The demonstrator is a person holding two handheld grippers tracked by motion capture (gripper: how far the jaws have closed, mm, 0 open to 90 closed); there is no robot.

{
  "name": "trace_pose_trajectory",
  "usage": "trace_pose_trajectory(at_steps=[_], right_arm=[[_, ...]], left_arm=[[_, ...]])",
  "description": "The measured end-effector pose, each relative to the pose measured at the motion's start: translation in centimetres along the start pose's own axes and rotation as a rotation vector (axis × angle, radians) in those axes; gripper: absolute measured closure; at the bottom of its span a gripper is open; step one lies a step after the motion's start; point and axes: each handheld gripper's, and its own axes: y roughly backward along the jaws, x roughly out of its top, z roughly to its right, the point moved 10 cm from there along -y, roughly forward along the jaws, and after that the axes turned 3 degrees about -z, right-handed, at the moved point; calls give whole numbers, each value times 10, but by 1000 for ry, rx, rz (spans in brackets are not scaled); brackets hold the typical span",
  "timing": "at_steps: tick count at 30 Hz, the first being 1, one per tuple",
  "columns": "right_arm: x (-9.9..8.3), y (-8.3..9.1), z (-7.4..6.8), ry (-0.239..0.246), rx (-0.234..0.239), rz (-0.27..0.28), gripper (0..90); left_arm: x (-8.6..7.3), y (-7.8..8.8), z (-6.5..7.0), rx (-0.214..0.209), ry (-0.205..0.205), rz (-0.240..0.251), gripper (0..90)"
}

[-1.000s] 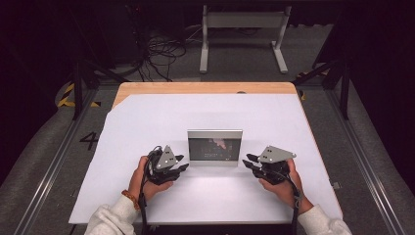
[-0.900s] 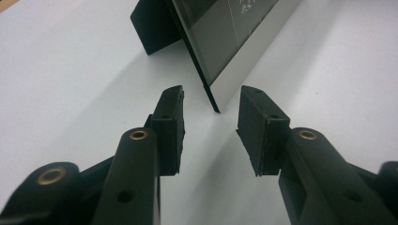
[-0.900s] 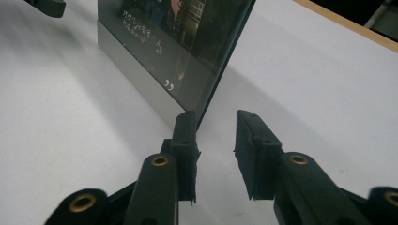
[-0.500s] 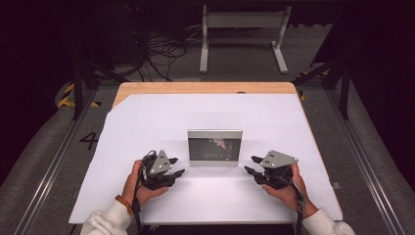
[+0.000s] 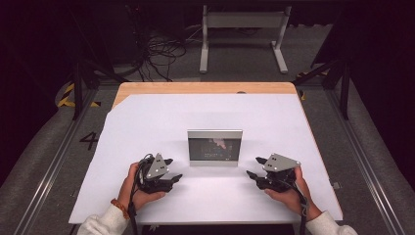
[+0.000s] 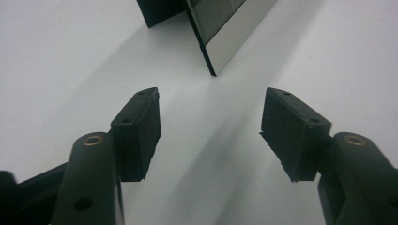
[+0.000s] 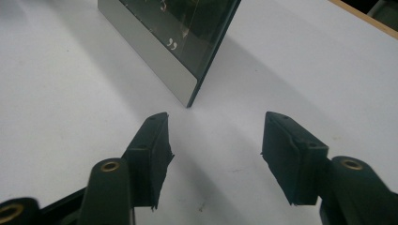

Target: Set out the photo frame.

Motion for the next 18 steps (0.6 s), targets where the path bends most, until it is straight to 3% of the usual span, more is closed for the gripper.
trace_pose_trajectory(at_steps=[18], right_arm=[[-10, 2, -1, 15, -5, -17, 203]], left_arm=[[-12, 5, 2, -8, 19, 6, 175]])
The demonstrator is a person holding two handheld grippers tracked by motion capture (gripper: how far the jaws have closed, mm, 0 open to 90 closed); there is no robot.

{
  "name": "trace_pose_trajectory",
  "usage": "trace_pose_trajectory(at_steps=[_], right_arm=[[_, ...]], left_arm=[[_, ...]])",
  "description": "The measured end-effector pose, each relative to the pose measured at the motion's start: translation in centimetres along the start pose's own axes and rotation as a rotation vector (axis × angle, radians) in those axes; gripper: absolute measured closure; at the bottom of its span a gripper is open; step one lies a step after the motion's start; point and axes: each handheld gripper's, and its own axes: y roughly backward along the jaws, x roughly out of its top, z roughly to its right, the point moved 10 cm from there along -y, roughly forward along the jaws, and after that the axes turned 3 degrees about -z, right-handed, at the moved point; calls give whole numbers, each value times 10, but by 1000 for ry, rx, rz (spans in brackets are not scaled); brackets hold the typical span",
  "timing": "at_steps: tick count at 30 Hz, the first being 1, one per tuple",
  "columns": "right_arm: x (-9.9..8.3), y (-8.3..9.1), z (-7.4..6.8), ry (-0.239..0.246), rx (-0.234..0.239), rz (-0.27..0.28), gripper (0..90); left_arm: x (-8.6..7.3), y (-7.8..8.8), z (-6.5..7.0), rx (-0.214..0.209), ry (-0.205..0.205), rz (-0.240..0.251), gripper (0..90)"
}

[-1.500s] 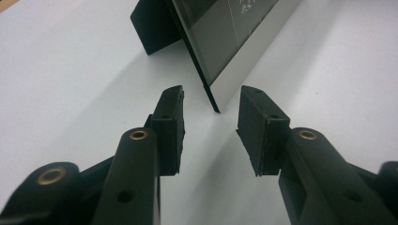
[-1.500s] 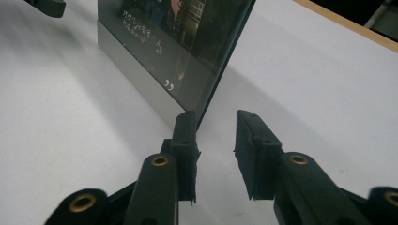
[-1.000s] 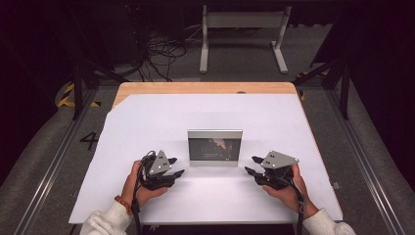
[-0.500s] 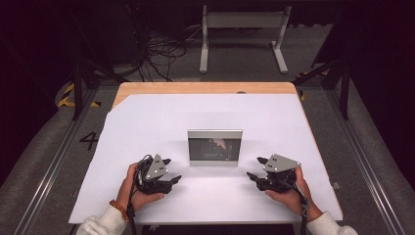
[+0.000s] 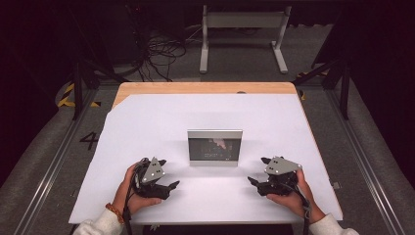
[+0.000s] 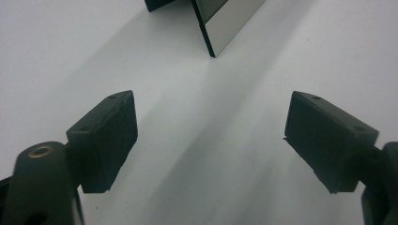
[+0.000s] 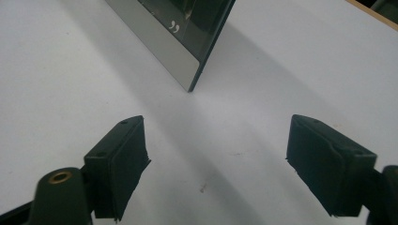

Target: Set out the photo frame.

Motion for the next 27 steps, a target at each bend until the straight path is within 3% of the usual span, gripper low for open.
trace_pose_trajectory(at_steps=[13, 27], right_arm=[[-6, 3, -5, 17, 35, 4, 127], [-13, 4, -10, 23, 58, 2, 99]], left_arm=[[-6, 6, 7, -21, 25, 20, 113], [-8, 6, 13, -42, 24, 26, 88]])
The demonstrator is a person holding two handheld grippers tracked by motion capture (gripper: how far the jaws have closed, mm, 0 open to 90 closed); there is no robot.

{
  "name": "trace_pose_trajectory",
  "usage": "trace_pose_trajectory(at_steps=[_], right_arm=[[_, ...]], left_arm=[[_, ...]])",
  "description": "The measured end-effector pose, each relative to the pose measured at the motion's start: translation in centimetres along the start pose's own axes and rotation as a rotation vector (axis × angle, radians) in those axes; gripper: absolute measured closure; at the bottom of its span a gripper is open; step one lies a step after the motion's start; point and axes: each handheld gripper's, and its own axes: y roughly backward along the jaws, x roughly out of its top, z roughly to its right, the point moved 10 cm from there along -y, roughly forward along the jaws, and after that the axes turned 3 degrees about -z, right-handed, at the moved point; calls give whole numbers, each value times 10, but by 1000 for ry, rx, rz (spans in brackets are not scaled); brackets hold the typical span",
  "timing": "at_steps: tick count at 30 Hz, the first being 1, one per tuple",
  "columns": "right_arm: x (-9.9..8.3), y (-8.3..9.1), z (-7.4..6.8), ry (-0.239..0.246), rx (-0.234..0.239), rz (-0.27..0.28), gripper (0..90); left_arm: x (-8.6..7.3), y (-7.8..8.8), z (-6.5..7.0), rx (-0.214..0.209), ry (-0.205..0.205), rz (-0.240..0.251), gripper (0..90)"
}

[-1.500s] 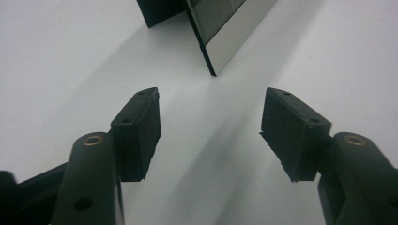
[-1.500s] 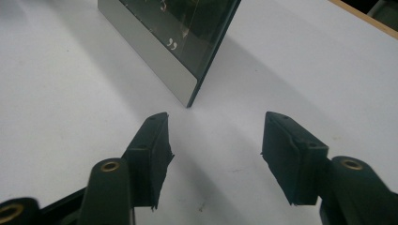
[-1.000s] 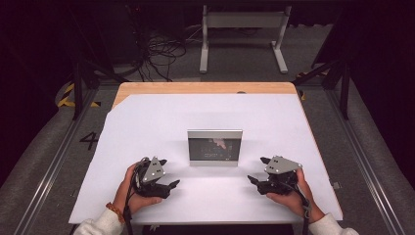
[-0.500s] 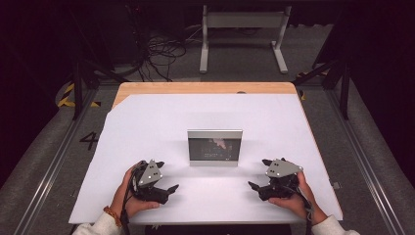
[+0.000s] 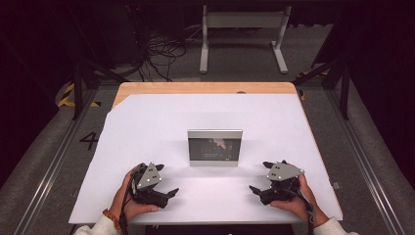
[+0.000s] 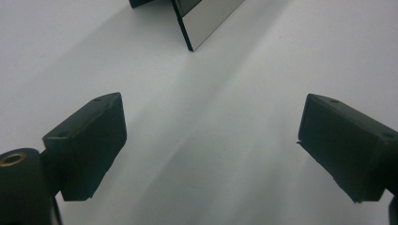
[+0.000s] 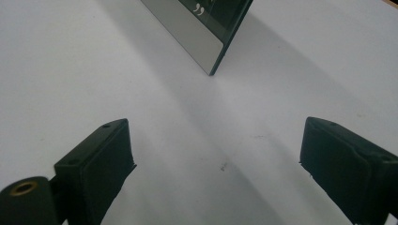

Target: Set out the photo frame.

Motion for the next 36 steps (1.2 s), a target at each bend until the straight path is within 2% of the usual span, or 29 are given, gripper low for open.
trace_pose_trajectory(at_steps=[6, 18, 36], right_arm=[[0, 1, 2, -2, -13, 0, 95], [0, -1, -1, 8, -13, -5, 95], [1, -1, 0, 16, -17, -4, 96]], left_arm=[[-1, 0, 1, -15, -5, 4, 58], [-3, 0, 0, 2, -12, -5, 60], [-3, -4, 1, 3, -26, -19, 64]])
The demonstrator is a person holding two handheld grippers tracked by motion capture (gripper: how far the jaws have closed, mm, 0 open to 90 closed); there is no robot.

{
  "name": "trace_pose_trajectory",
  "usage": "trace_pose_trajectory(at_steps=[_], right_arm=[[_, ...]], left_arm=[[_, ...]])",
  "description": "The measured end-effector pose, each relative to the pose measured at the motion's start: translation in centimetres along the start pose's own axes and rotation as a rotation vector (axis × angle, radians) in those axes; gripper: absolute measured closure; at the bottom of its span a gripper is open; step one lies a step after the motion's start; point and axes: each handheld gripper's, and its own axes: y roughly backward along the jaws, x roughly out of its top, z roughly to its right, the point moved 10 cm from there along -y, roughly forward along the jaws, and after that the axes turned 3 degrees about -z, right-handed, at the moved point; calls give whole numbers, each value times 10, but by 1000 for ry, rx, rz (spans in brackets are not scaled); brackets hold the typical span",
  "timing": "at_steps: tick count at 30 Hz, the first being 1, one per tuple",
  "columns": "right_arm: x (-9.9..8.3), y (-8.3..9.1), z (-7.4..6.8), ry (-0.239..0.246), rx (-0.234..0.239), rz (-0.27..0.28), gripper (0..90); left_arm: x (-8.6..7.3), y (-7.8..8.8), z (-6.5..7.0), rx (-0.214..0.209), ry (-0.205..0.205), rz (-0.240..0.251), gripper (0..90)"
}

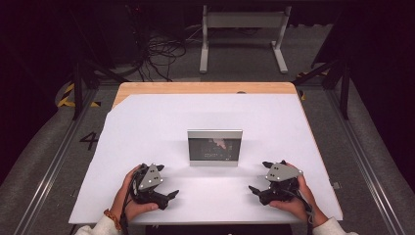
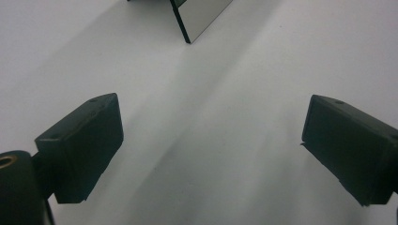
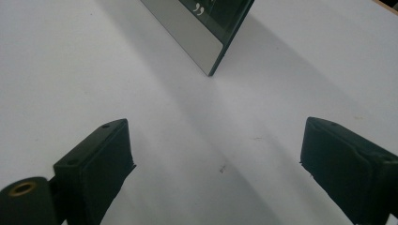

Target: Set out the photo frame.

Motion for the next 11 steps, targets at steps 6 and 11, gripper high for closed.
trace_pose_trajectory(at_steps=[6, 11], right_arm=[[0, 0, 1, -7, 1, 3, 96], [0, 0, 1, -2, -6, -1, 95]], left_arm=[[0, -1, 1, -3, 2, -3, 64], [0, -1, 1, -3, -1, -4, 64]])
